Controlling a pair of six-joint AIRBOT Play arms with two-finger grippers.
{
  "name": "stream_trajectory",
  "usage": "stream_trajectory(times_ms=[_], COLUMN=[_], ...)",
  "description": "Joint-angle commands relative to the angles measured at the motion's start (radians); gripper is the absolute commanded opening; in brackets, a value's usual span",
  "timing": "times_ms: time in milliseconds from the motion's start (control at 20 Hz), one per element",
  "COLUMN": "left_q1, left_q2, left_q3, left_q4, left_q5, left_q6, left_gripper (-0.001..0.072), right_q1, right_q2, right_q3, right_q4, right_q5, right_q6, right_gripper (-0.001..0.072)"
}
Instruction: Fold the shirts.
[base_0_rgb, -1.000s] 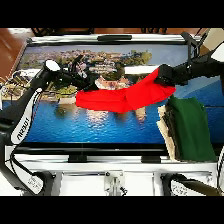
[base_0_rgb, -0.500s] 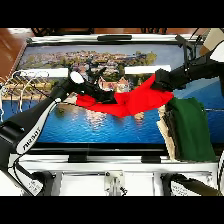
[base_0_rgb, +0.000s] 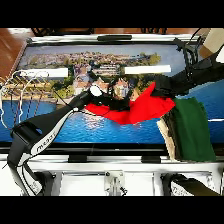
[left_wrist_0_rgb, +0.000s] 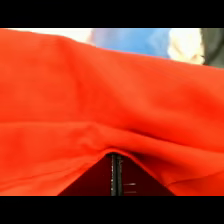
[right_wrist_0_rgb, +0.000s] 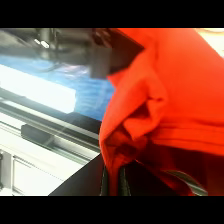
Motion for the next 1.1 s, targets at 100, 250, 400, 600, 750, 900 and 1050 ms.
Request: stream_trajectory(times_ms=[100, 250, 400, 600, 750, 900, 1050], left_q1=[0.024, 0.148, 0.305, 0.555, 0.687, 0.745, 0.748], left_q2=[0.043, 0.174, 0.344, 0.559, 0.692, 0.789, 0.824], left_q3=[-0.001, -0.001, -0.005, -0.005, -0.005, -0.005, -0.006], left_q4=[0.128, 0.364, 0.576, 0.602, 0.602, 0.602, 0.602], left_q5=[-0.048, -0.224, -0.352, -0.397, -0.448, -0.501, -0.503], left_q6=[0.010, -0.005, -0.005, -0.024, -0.023, -0.005, -0.006], left_gripper=[0.0036, 0.0036, 0.0037, 0.0038, 0.0038, 0.0039, 0.0039], right_q1=[0.003, 0.047, 0.154, 0.297, 0.379, 0.432, 0.444], right_q2=[-0.026, -0.085, -0.175, -0.328, -0.456, -0.575, -0.615], right_q3=[0.000, 0.000, 0.000, 0.001, 0.001, 0.001, 0.001], right_q4=[-0.025, -0.060, -0.081, -0.074, -0.010, 0.149, 0.391], right_q5=[-0.043, -0.105, -0.230, -0.480, -0.649, -0.785, -0.885], right_q6=[0.018, 0.017, 0.014, 0.014, 0.017, 0.018, -0.084], right_gripper=[0.0064, 0.0064, 0.0064, 0.0064, 0.0064, 0.0071, 0.0536])
